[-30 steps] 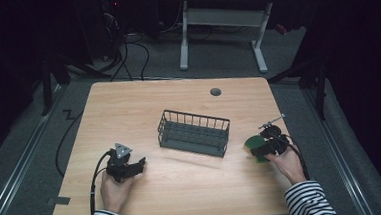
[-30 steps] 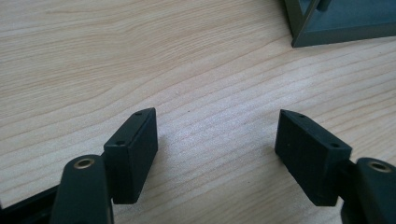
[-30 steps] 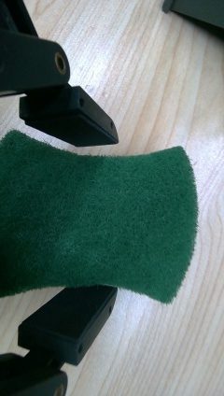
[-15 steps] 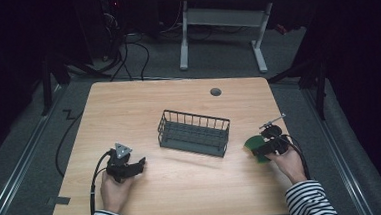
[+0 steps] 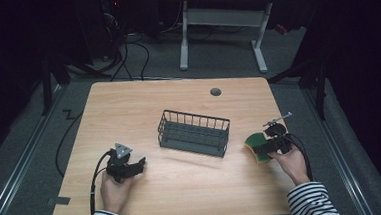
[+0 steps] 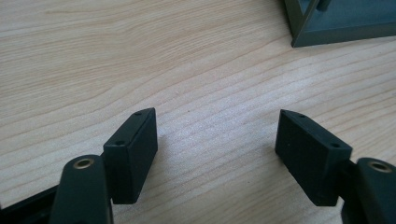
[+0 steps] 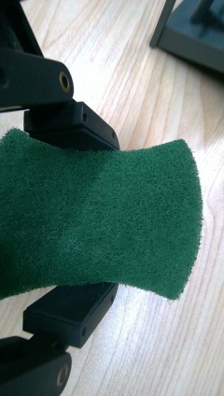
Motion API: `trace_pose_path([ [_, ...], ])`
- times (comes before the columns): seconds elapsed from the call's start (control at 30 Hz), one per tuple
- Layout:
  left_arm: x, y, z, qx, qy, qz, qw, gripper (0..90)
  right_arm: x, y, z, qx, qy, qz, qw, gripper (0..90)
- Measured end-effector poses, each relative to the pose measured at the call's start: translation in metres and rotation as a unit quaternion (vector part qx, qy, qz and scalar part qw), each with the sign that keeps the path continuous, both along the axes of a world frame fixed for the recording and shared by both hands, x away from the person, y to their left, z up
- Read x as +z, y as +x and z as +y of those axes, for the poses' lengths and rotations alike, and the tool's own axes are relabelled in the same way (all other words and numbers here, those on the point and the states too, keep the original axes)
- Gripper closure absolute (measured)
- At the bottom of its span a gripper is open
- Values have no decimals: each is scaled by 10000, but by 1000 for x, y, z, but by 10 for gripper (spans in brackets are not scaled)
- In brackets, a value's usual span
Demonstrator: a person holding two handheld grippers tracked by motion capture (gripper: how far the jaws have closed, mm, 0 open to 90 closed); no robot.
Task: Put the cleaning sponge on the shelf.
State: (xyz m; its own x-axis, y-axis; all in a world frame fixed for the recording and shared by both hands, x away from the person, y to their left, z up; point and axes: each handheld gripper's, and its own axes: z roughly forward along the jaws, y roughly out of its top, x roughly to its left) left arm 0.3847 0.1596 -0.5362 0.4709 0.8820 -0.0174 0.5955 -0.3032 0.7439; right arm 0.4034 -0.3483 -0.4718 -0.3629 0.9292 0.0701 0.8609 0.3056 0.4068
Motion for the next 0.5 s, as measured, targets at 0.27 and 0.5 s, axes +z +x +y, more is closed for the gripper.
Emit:
trace_pose_path([
  [0.27, 0, 0, 0, -5, 2, 1, 10000, 301, 19, -4, 1, 93, 21, -220, 9997, 302],
  [0.5, 0, 0, 0, -7, 5, 1, 10000, 299, 33, -6, 7, 243, -59, -359, 9990, 302],
])
